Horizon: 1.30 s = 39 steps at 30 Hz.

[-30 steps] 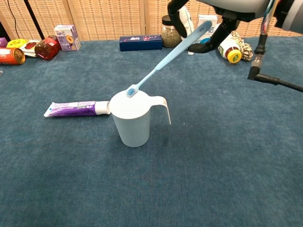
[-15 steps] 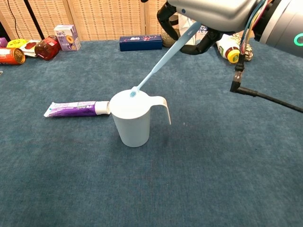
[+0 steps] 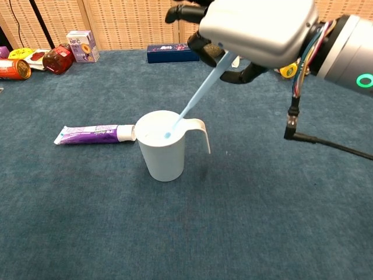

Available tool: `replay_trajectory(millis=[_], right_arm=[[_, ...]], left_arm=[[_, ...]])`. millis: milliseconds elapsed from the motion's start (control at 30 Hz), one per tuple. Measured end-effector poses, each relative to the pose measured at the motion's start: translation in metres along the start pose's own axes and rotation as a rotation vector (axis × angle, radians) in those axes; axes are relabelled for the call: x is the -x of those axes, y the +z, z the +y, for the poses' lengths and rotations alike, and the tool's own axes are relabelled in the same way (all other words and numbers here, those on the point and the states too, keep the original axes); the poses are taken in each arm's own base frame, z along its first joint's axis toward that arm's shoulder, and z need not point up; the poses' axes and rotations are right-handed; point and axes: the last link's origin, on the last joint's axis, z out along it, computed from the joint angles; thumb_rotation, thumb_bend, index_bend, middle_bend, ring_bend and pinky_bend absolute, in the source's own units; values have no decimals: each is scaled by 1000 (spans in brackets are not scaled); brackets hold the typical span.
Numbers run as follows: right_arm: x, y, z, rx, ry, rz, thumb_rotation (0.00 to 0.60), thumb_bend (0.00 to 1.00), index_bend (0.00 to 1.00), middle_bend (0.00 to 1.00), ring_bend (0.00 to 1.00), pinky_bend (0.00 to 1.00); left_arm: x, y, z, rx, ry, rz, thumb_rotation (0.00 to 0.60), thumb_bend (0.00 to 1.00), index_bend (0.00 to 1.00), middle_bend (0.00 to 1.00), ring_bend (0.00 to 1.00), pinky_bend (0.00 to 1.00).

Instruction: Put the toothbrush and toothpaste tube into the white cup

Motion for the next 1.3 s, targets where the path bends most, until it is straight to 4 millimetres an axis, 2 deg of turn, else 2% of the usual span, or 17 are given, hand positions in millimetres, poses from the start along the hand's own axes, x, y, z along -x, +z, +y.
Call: replay_trajectory(millis=[100, 200, 367, 467, 567, 800, 933, 1100, 1233, 1300], right_arm=[[3, -1, -5, -20, -32, 3, 600, 369, 631, 132, 0, 147], [5, -2, -10, -29, -40, 4, 600, 369, 565, 130, 0, 147], [5, -3, -13, -39, -39, 10, 600, 369, 291, 126, 0, 146], [5, -4, -13, -33, -57, 13, 600, 369, 192, 121, 0, 137], [3, -6, -14, -22, -90, 20, 600, 369, 158, 113, 0, 130], [-5, -8, -6, 18, -111, 49, 600, 368, 150, 91, 0, 99], [-14, -12, 10, 66, -124, 72, 600, 368, 122, 55, 0, 58], [-25, -25, 49, 157, -135, 95, 600, 350, 68, 9, 0, 7], [-25, -38, 79, 219, -108, 106, 600, 70, 4, 0, 0, 0], [-21, -47, 98, 256, -84, 101, 600, 11, 0, 0, 0, 0]], left_arm=[[0, 0, 0, 0, 1, -1, 600, 413, 0, 0, 0, 0], [0, 0, 0, 0, 0, 0, 600, 413, 0, 0, 0, 0], [0, 0, 0, -2, -1, 1, 600, 413, 0, 0, 0, 0], [0, 0, 0, -1, 2, -1, 600, 413, 0, 0, 0, 0], [1, 0, 0, -1, 3, -1, 600, 413, 0, 0, 0, 0], [1, 1, 1, 1, 4, -4, 600, 413, 0, 0, 0, 0], [2, 3, 1, 7, 4, -5, 600, 413, 0, 0, 0, 0], [3, 3, 4, 22, 3, -7, 600, 413, 0, 0, 0, 0], [4, 2, 6, 37, 1, -1, 600, 413, 0, 0, 0, 0], [3, 2, 8, 49, 3, 9, 600, 413, 0, 0, 0, 0]])
